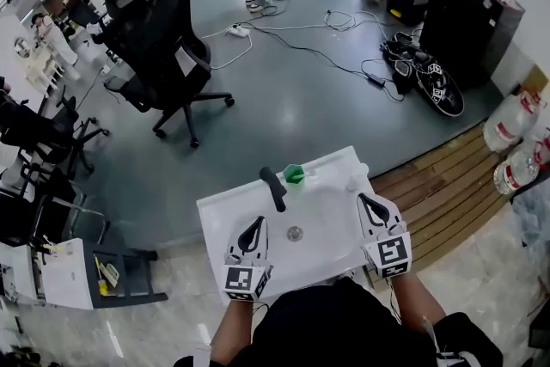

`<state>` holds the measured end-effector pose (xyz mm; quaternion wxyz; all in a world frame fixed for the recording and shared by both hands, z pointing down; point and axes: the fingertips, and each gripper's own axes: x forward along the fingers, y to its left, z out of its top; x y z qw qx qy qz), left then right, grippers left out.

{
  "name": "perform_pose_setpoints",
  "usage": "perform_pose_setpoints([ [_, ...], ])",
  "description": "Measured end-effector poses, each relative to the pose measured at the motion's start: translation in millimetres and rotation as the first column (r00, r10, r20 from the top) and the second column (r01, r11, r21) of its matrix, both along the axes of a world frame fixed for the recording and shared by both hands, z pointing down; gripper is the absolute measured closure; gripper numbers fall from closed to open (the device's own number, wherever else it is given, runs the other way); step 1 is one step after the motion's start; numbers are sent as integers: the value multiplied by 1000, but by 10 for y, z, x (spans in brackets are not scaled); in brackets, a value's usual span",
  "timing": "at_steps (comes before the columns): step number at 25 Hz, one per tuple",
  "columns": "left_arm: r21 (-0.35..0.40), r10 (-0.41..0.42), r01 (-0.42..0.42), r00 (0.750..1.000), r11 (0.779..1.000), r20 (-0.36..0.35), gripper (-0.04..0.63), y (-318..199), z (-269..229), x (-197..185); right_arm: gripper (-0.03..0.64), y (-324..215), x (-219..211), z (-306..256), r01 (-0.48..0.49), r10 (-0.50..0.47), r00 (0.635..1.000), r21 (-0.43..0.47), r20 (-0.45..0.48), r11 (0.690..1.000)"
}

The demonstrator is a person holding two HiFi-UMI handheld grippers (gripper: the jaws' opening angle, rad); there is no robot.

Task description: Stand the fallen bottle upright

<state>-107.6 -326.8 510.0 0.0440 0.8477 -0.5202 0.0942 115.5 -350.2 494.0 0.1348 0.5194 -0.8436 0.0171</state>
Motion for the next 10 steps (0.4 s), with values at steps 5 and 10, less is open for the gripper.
perform_pose_setpoints([
  [5,10,14,-14,1000,1000,-3,578,52,-17,32,606,7,-88,-142,6,-7,1000,56,21,998],
  [10,15,28,-28,1000,999,-2,578,101,-35,112,606,27,-133,-284,18,-20,1000,105,18,994],
])
